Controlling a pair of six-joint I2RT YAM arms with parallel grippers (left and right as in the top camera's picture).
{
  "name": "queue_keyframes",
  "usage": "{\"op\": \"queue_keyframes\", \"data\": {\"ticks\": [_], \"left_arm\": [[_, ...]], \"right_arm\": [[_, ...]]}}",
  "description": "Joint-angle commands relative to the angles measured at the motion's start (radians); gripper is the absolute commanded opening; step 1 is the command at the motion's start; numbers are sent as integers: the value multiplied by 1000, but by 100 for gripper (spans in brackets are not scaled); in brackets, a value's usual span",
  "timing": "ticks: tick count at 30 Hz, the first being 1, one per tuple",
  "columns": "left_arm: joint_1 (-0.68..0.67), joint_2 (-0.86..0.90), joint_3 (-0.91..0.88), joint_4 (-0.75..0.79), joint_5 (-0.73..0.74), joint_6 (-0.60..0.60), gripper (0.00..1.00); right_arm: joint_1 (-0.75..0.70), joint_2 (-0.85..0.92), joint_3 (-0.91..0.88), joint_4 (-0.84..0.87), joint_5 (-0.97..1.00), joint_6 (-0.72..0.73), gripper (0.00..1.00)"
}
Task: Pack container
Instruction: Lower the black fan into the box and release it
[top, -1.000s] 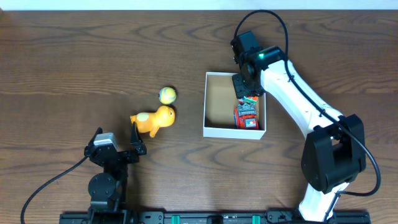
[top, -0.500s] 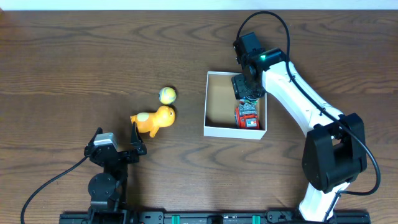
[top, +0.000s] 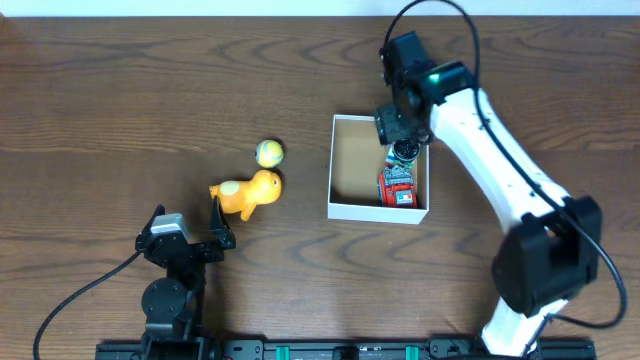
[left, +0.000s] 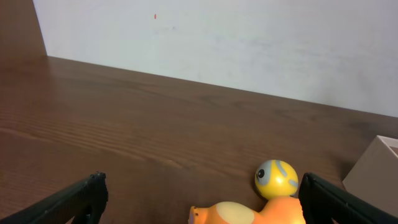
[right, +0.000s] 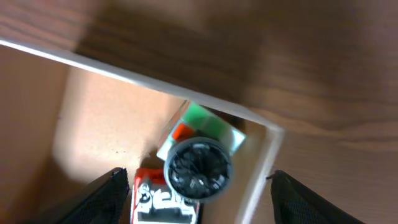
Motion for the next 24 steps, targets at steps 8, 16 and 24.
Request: {"op": "queue_keyframes", "data": {"ticks": [8,16,24], "left_arm": [[0,-6,-21,-37,-8,17,98],[0,-6,-21,-37,-8,17,98],[0,-6,-21,-37,-8,17,98]], "right_arm": [[-136,-79,12,-110,28,122,19],[-194,-69,-101,-31,-32,138,1],[-193,-68,-229,143,-48,138,1]]}}
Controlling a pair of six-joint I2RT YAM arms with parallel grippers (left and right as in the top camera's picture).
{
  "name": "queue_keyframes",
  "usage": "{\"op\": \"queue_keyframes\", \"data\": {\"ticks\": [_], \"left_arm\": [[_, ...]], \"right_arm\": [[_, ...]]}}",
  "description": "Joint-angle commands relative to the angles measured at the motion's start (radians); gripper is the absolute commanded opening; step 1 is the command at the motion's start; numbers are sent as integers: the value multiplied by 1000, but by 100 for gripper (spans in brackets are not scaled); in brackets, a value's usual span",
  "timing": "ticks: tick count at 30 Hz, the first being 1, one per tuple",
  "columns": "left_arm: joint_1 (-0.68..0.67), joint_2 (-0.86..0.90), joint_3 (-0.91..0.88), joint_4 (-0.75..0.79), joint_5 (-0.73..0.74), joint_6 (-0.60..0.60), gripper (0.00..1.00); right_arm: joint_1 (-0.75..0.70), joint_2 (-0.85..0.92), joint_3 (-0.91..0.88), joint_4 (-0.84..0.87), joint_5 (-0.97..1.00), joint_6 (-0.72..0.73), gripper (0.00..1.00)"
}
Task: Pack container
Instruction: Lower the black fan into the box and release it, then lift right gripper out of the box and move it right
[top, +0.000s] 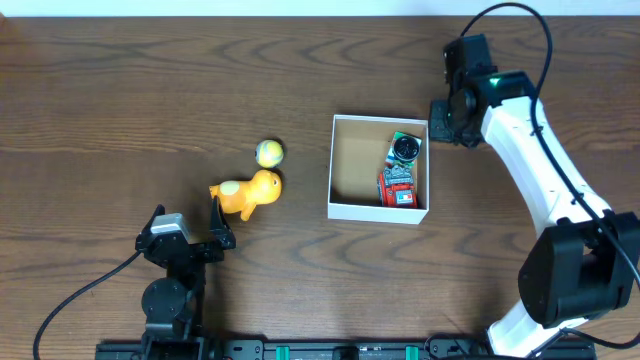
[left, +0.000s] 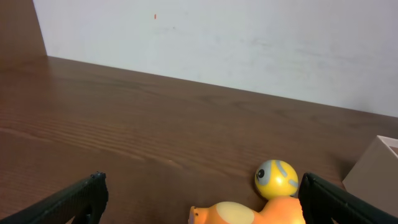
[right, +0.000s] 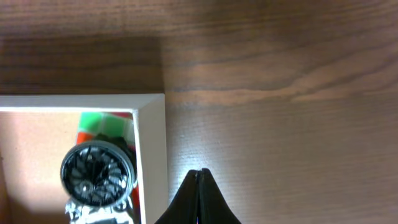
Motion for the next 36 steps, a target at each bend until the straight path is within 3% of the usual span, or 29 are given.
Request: {"op": "queue_keyframes", "data": {"ticks": [1,9,17,21,28,33,36], "left_arm": [[0,-6,-21,-37,-8,17,98],[0,-6,-21,-37,-8,17,98],[0,-6,-21,-37,-8,17,98],[0,-6,-21,-37,-8,17,98],[0,-6,-21,-37,-8,17,98],[0,-6,-21,-37,-8,17,98],[0,-6,-21,-37,-8,17,98]], "right_arm": [[-2,10,-47,44,-11,17,1],[-2,10,-163,212,-11,8,1],[2,10,-178,317,-24,-92,1],[2,10,-178,341,-113,-165,1],[1,10,-178,359,-209,-162,1],[2,10,-178,393,-325,-266,1],[-1,10,-178,390,-315,-269,9]]}}
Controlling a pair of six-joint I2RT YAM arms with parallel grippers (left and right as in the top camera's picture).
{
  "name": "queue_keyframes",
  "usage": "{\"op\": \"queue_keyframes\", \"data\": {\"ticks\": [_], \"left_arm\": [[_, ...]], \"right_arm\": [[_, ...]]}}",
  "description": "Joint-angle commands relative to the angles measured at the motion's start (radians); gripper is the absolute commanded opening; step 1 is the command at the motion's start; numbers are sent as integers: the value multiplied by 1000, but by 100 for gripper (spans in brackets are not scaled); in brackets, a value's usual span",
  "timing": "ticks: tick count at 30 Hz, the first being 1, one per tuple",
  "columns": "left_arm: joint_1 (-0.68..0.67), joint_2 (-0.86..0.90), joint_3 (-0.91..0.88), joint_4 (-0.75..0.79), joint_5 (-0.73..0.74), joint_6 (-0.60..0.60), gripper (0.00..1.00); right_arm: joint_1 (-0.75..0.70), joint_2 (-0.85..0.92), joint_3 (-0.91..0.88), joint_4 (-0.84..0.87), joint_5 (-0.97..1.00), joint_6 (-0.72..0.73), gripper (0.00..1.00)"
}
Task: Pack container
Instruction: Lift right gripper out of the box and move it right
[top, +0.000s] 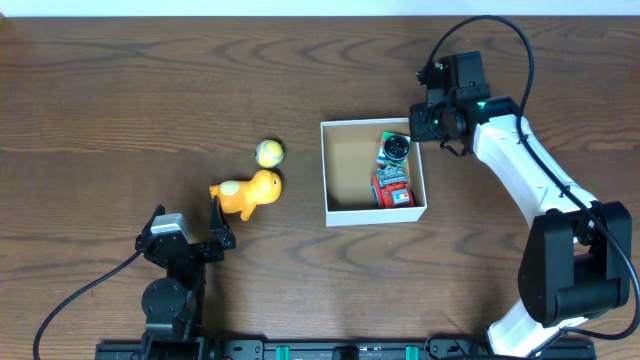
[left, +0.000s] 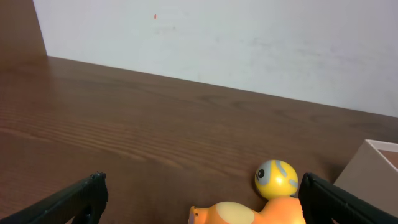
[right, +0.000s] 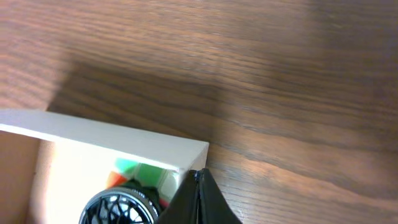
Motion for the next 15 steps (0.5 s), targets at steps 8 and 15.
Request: {"op": "queue_keyframes", "data": {"ticks": [8,15], "left_arm": [[0,-6,-21,-37,-8,17,98],[0,-6,-21,-37,-8,17,98]], "right_arm": [[-36,6,-3,-77,245,114,52],[-77,6,-3,-147,327,114,99]]}}
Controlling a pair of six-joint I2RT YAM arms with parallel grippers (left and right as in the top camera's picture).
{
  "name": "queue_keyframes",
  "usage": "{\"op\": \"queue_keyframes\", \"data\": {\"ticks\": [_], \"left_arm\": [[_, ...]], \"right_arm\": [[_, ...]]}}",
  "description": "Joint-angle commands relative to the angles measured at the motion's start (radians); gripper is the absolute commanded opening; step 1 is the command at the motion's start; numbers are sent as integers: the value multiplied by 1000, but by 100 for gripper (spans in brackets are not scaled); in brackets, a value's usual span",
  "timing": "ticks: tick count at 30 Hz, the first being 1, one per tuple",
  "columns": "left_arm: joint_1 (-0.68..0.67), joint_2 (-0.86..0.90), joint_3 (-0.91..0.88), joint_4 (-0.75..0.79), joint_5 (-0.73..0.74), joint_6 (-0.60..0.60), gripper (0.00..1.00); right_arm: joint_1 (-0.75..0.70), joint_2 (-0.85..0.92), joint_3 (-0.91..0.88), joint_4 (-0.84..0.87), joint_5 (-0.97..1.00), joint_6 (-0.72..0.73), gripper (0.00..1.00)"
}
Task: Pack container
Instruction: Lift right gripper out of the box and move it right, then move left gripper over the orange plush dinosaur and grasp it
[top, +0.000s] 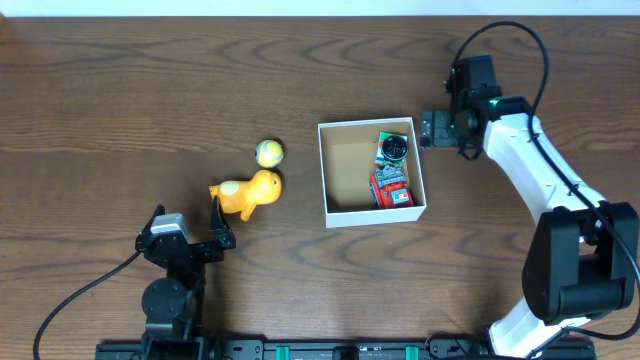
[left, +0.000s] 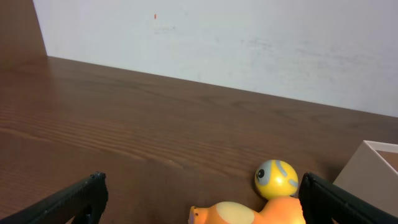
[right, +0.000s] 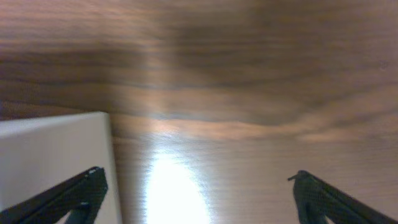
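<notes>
A white open box (top: 340, 205) stands mid-table; inside it, along its right side, lie a round black-topped item (top: 396, 148) and a red packet (top: 393, 187). An orange toy figure (top: 249, 192) and a small yellow ball (top: 268, 153) rest to the box's left; the left wrist view shows both, the toy (left: 252, 213) and the ball (left: 276, 178). My right gripper (top: 436, 129) is open just outside the box's right wall (right: 56, 158), empty. My left gripper (left: 202, 199) stands open and empty low at the front, just short of the orange toy.
Dark wooden table (top: 120, 90) all round. A white wall (left: 236, 43) runs behind the table's far edge in the left wrist view. Cables trail from both arms near the front and right.
My right gripper, shut against the box's upper right corner before, is now open and a little further right. The box has edged slightly left. The left arm has not moved.
My right gripper was open over the box's right side, above the black-topped item and red packet. Then it was shut outside the right wall. Later it sat shut at the box's corner, the box shifted left. Now it is open beside the box.
</notes>
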Motion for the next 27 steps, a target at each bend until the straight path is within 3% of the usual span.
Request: {"op": "queue_keyframes", "data": {"ticks": [1,24,27], "left_arm": [[0,-6,-21,-37,-8,16,98],[0,-6,-20,-35,-3,12,98],[-1,-4,-14,-46,130,13,98]], "right_arm": [[-24,6,-3,-15,80,23,99],[-40,6,-3,-29,79,24,99],[-39,6,-3,-29,79,24,99]]}}
